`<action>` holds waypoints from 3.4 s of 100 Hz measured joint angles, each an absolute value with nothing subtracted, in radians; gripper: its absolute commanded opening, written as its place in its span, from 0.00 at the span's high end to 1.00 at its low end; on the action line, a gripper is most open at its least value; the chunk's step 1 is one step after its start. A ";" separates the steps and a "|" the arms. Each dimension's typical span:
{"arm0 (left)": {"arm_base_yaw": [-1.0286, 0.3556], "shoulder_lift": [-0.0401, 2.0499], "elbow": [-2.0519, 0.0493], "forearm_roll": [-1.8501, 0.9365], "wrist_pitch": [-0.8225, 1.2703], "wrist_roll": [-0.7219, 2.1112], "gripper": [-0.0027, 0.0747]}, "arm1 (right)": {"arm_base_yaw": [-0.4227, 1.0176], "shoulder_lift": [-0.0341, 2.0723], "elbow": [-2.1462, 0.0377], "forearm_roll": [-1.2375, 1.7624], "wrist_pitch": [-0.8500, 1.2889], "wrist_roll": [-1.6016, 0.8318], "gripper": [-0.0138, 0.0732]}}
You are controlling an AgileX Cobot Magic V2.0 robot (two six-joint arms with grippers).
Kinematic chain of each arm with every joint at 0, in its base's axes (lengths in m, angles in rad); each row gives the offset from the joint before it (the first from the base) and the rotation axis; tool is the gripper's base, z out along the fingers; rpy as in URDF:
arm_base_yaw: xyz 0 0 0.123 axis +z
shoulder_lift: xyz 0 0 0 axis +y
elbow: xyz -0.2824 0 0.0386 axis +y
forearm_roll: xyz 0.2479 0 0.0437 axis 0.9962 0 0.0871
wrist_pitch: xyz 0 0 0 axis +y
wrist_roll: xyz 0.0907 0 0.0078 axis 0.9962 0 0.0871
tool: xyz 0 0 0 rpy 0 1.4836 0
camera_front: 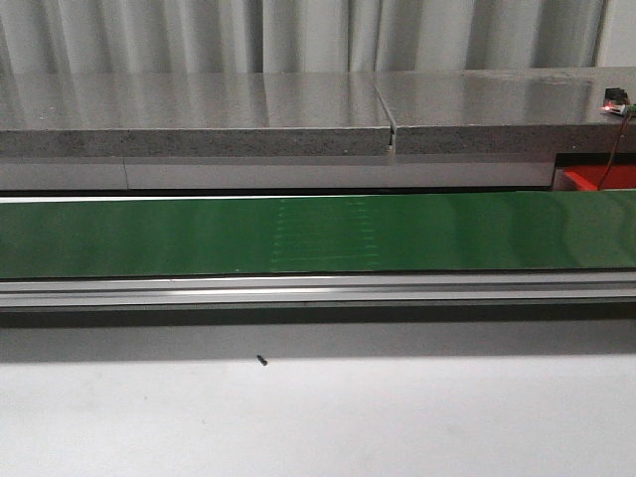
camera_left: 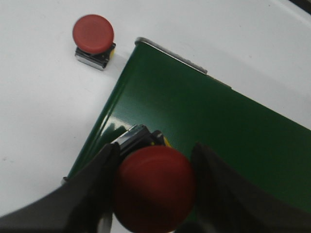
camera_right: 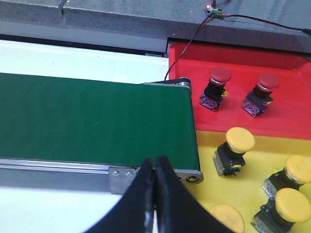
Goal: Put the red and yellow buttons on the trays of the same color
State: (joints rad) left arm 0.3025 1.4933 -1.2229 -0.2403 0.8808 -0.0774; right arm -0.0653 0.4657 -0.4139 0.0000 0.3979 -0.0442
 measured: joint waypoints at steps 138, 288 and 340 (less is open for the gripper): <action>0.276 1.484 -1.089 -0.274 0.761 -0.077 0.27 | -0.065 0.466 -0.414 0.000 0.398 -0.044 0.92; 0.409 2.035 -1.508 -0.290 0.769 -0.332 0.49 | -0.065 0.466 -0.414 0.000 0.398 -0.044 0.92; 0.409 1.954 -1.507 -0.156 0.835 -0.311 0.82 | -0.065 0.466 -0.414 0.000 0.398 -0.044 0.92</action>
